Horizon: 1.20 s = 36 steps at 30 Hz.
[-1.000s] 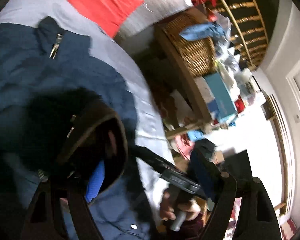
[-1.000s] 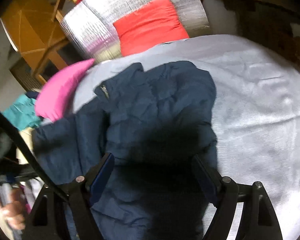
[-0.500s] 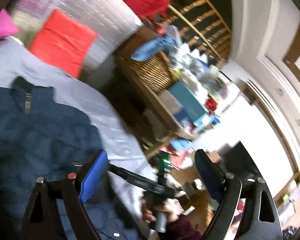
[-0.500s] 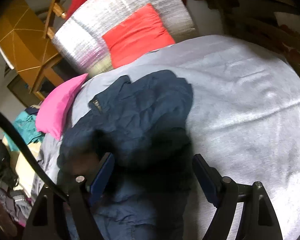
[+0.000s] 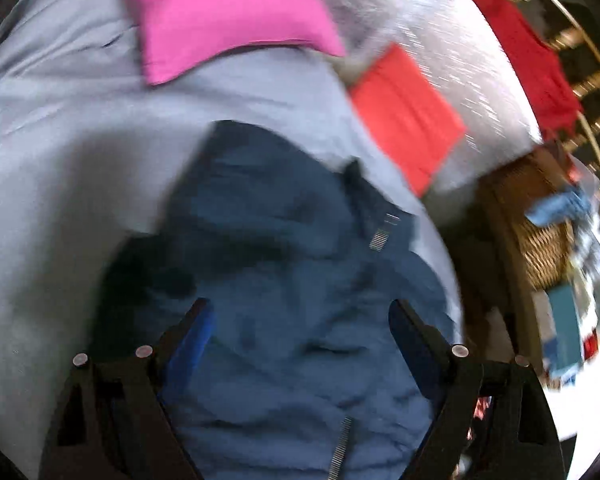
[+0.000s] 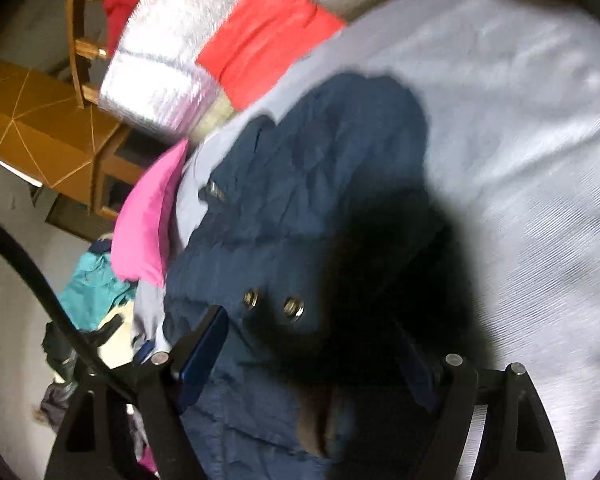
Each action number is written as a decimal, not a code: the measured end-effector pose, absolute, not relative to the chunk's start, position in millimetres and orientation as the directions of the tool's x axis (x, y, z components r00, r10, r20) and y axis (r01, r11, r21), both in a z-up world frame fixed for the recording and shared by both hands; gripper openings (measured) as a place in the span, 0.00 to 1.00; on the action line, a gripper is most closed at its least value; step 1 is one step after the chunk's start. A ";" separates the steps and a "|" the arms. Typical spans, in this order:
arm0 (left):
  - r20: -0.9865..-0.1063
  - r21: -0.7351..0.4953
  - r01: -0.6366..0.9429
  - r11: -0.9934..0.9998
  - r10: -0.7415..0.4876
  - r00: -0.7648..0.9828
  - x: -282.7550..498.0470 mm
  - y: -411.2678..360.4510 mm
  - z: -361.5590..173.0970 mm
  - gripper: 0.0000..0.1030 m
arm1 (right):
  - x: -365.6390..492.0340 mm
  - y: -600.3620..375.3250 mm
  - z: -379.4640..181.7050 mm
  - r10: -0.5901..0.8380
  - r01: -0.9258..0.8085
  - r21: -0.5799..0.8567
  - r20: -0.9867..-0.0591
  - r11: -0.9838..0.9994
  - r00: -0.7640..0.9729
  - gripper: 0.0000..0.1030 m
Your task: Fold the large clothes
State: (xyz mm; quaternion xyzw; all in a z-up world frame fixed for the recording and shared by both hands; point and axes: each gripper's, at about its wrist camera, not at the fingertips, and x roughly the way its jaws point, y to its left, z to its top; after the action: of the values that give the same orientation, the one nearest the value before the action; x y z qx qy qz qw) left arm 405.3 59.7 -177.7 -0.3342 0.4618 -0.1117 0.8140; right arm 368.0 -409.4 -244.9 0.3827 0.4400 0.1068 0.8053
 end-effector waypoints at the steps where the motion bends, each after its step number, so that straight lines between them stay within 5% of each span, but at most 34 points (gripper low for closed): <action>1: -0.687 -0.644 -0.152 0.750 -0.478 0.547 407.7 67.3 -184.2 0.86 | 369.2 -402.7 -244.2 0.485 0.168 0.685 -0.646 0.709 0.590 0.77; 3: -0.699 -0.637 -0.179 0.750 -0.464 0.545 412.2 74.9 -193.9 0.85 | 369.8 -387.4 -233.8 0.458 0.131 0.640 -0.663 0.757 0.592 0.41; 6: -0.723 -0.610 -0.208 0.765 -0.429 0.542 414.8 81.6 -203.5 0.85 | 363.3 -374.7 -206.9 0.354 0.104 0.555 -0.652 0.825 0.671 0.25; 8: -0.732 -0.594 -0.210 0.776 -0.415 0.540 416.6 83.4 -205.2 0.85 | 361.0 -370.5 -182.1 0.236 0.096 0.456 -0.617 0.885 0.751 0.16; 14: -0.749 -0.549 -0.176 0.817 -0.387 0.537 427.4 60.2 -200.5 0.85 | 398.2 -391.5 -174.9 0.131 0.157 0.437 -0.559 0.886 0.819 0.16; 17: -0.798 -0.473 -0.177 0.863 -0.335 0.501 431.7 49.7 -208.5 0.85 | 433.9 -405.3 -220.2 0.138 0.256 0.430 -0.697 0.866 0.704 0.23; 20: -0.818 -0.443 -0.166 0.881 -0.322 0.477 434.5 47.4 -215.4 0.85 | 429.6 -420.4 -229.0 0.210 0.269 0.523 -0.684 0.809 0.699 0.31; 24: -0.804 -0.447 -0.178 0.877 -0.307 0.509 433.2 55.6 -205.7 0.85 | 401.1 -443.6 -197.9 0.184 0.250 0.579 -0.587 0.776 0.788 0.81; 27: -0.797 -0.431 -0.187 0.883 -0.276 0.537 430.2 60.8 -198.2 0.85 | 379.2 -467.3 -192.5 0.113 0.317 0.581 -0.584 0.750 0.804 0.84; 36: -0.849 -0.325 -0.230 0.917 -0.176 0.499 439.7 61.9 -214.1 0.85 | 418.0 -444.3 -249.2 0.295 0.295 0.627 -0.664 0.721 0.687 0.82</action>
State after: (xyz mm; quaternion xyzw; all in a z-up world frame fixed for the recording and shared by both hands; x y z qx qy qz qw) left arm 439.7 61.9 -214.1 -0.2025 0.5002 0.0160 0.8417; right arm 417.9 -444.3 -249.2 0.3735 0.3953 -0.0001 0.8392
